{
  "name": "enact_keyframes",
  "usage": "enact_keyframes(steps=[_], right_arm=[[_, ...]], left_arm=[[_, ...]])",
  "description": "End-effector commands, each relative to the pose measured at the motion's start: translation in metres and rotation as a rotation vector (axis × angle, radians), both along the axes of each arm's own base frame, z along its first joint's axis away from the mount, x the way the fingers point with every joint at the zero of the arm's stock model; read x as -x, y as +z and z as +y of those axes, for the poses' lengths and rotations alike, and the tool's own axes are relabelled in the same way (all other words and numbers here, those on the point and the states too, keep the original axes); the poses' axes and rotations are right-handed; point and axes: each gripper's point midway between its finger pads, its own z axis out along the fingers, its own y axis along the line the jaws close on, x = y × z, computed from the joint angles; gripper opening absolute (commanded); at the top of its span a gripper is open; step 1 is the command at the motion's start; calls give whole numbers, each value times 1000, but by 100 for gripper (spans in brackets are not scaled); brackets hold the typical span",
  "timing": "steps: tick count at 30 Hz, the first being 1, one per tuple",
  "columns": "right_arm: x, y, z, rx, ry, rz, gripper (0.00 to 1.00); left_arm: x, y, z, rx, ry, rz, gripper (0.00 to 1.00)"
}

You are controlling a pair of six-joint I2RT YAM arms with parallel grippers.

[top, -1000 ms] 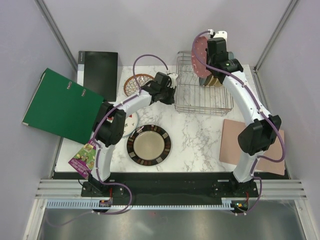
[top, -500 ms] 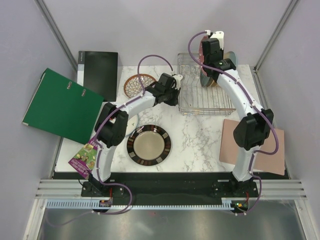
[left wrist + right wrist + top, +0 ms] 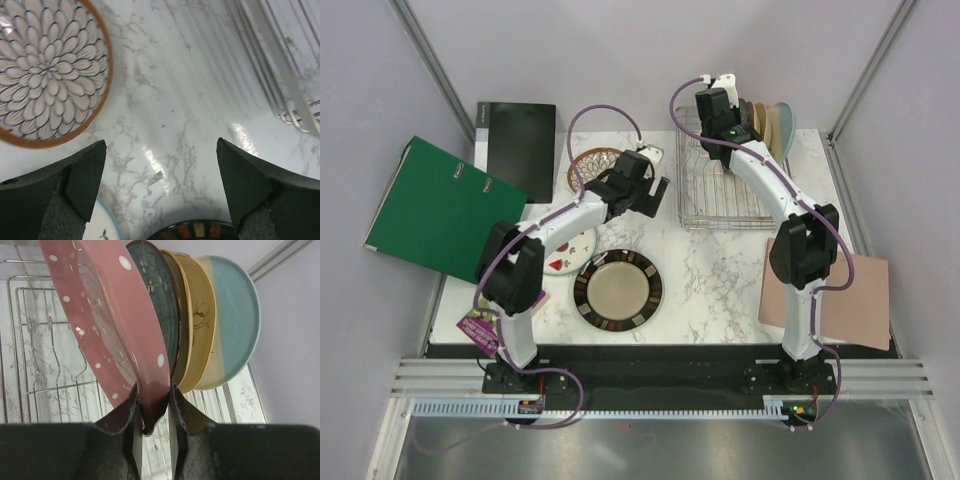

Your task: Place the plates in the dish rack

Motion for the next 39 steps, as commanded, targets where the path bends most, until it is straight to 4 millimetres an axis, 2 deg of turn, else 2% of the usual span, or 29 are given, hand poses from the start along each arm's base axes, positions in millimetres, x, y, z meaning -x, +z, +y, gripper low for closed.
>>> enact_keyframes(steps=[1, 3, 4, 8, 17, 21, 27, 30, 35, 39], right_arm=[[-11, 97, -16, -65, -132, -320, 0], [-10, 96, -16, -56, -143, -324, 0], [-9, 96, -17, -54, -154, -330, 0], [-9, 99, -16, -2, -145, -322, 0], [-17, 66, -5, 77, -161, -267, 0], [-27, 46, -4, 106, -179, -242, 0], [-32, 32, -5, 120, -208, -233, 0], [-29, 32, -8, 107, -228, -243, 0], [-23, 51, -12, 94, -236, -271, 0], [-19, 47, -14, 104, -250, -262, 0]], left_arm=[[2, 26, 49, -41, 94, -90, 98], [7, 30, 56, -34, 102, -94, 98], [12, 26, 58, -36, 99, -82, 98], [21, 29, 55, 19, 96, -70, 98], [25, 38, 55, 47, 93, -73, 98], [33, 39, 62, 52, 102, -71, 98], [41, 40, 71, 54, 105, -72, 98], [42, 36, 73, 54, 109, -66, 98], [41, 34, 71, 64, 111, -62, 98], [40, 34, 67, 72, 103, -56, 99]])
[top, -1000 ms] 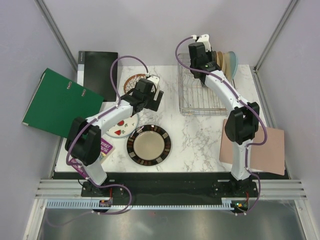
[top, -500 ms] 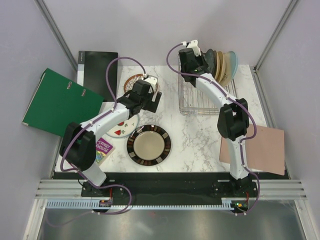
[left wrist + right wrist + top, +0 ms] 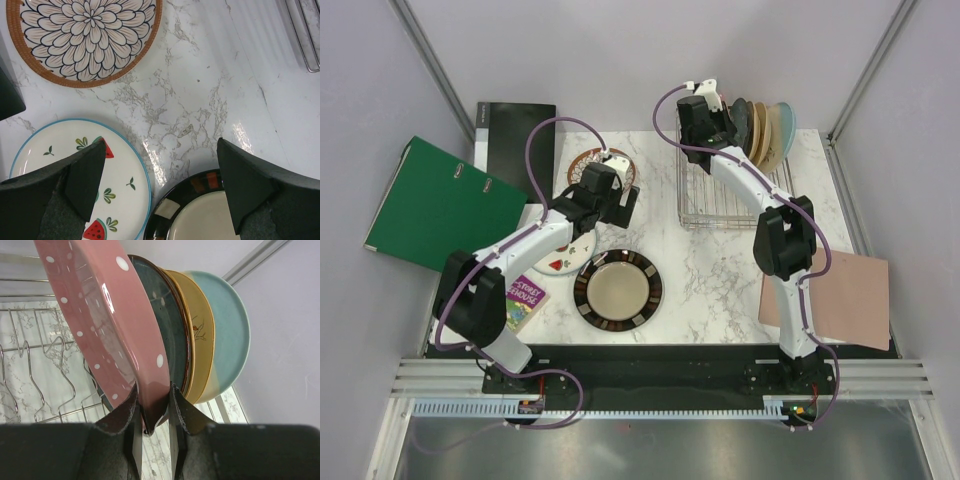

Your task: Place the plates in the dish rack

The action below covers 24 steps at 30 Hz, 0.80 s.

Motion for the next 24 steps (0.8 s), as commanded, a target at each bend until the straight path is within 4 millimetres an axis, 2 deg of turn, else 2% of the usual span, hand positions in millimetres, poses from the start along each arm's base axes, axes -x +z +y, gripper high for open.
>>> enact_keyframes(steps=[1, 8, 16, 24], right_arm=[[5, 62, -18, -70, -107, -205, 0], [7, 78, -22, -82, -123, -242, 0], [14, 86, -27, -96, -135, -258, 0], [19, 112, -27, -129, -123, -310, 0]], left_arm=[[-7, 13, -7, 59, 8, -35, 99], [-5, 13, -6, 59, 7, -33, 98], [-2, 6, -9, 69, -3, -13, 98], [-2, 0, -13, 78, -14, 7, 98]])
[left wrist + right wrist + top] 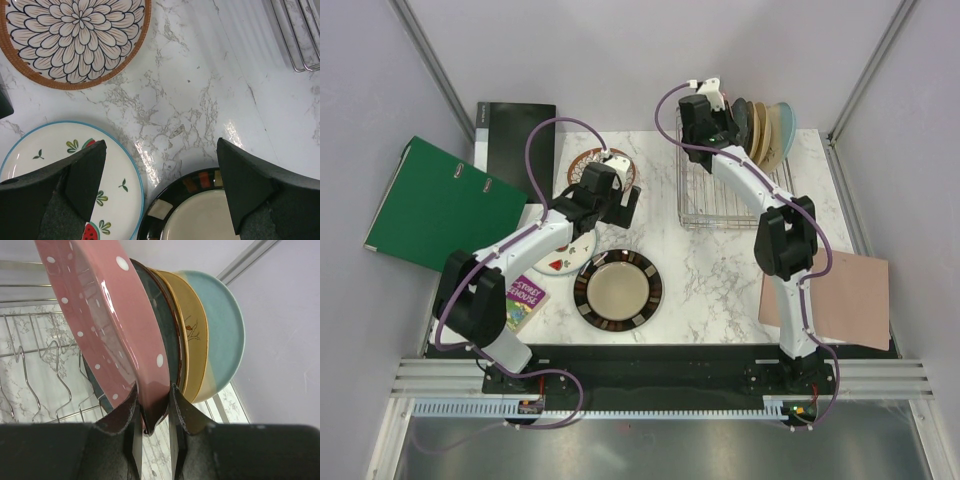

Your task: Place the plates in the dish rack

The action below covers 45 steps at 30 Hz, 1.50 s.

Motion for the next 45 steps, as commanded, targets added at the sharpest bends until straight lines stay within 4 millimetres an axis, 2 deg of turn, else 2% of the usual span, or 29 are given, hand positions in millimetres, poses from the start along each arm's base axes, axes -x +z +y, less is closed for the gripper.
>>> enact_keyframes(steps=[1, 3, 6, 10, 12, 13, 15, 16, 22, 25, 28, 29, 30, 31, 33, 34, 37, 41, 44, 45], right_arm=[[19, 107, -23, -110, -99, -286, 0], [21, 108, -24, -107, -97, -281, 0], [20, 96, -24, -92, -92, -251, 0], [9, 70, -18, -73, -86, -207, 0], [3, 65, -15, -77, -76, -204, 0], [-2, 54, -12, -74, -72, -185, 0], [-7, 46, -6, -81, -56, -173, 0], [-10, 36, -3, -77, -53, -156, 0], [-13, 1, 11, -66, -28, -91, 0], [-15, -9, 12, -59, -28, -75, 0], [-12, -11, 10, -63, -45, -75, 1], [-10, -13, 12, -60, -42, -66, 4], [-8, -16, 13, -57, -33, -54, 9], [-5, -16, 16, -74, -29, -55, 21], [0, -22, 19, -68, -24, -36, 28], [3, -17, 19, -72, -22, -40, 33], [9, -16, 21, -75, -9, -32, 37], [11, -14, 21, -76, -3, -30, 38], [17, -2, 23, -73, 7, -39, 39], [22, 12, 22, -85, 12, -58, 39]], left_arm=[[-3, -1, -6, 46, 8, 0, 98], [-3, -2, -7, 50, 5, 7, 98], [-2, -3, -9, 57, 3, 12, 98], [-2, -4, -8, 55, 3, 13, 98], [-1, -3, -7, 50, 5, 10, 98], [0, -2, -6, 46, 3, 7, 98], [1, -3, -3, 39, 8, 5, 98], [2, -4, -2, 33, 8, 4, 98], [5, -7, 6, 17, 22, 4, 99], [4, -6, 7, 18, 24, 1, 99], [3, -2, 8, 20, 27, -5, 99], [3, -1, 9, 20, 29, -5, 99], [4, 0, 11, 16, 29, -1, 99], [4, -1, 12, 13, 32, 2, 99], [6, -3, 17, 7, 40, 15, 99], [5, -3, 21, 6, 49, 14, 99], [7, -3, 27, 12, 62, 15, 99], [8, -2, 32, 12, 71, 8, 99], [9, 2, 35, 10, 74, -1, 99], [12, 2, 38, 10, 77, -1, 99]])
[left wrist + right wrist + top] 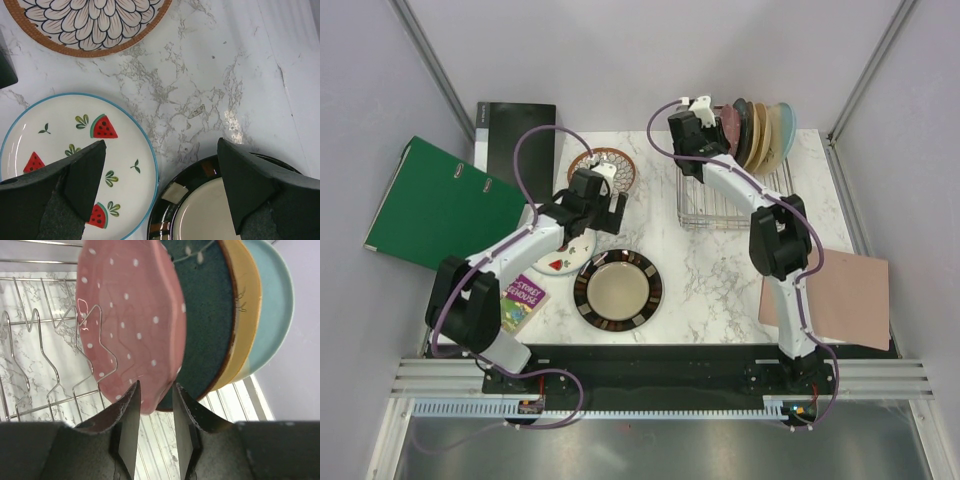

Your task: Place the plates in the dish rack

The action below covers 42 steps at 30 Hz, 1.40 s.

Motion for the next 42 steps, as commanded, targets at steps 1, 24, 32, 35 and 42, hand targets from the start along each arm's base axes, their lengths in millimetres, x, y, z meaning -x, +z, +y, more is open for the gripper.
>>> enact_keyframes(steps=[1, 24, 32, 35, 42], right_arm=[[20, 76, 2, -69, 20, -126, 39], [331, -56, 130, -1006, 980, 607, 73], [344, -99, 141, -1170, 931, 640, 74], [344, -114, 146, -1221, 901, 655, 74], [330, -133, 157, -1290, 861, 623, 75]], left_arm=[[2, 23, 14, 24, 38, -57, 99], [136, -39, 40, 473, 271, 409, 63], [157, -73, 56, 413, 345, 466, 63], [157, -79, 59, 395, 359, 475, 63], [148, -91, 50, 386, 290, 504, 53]])
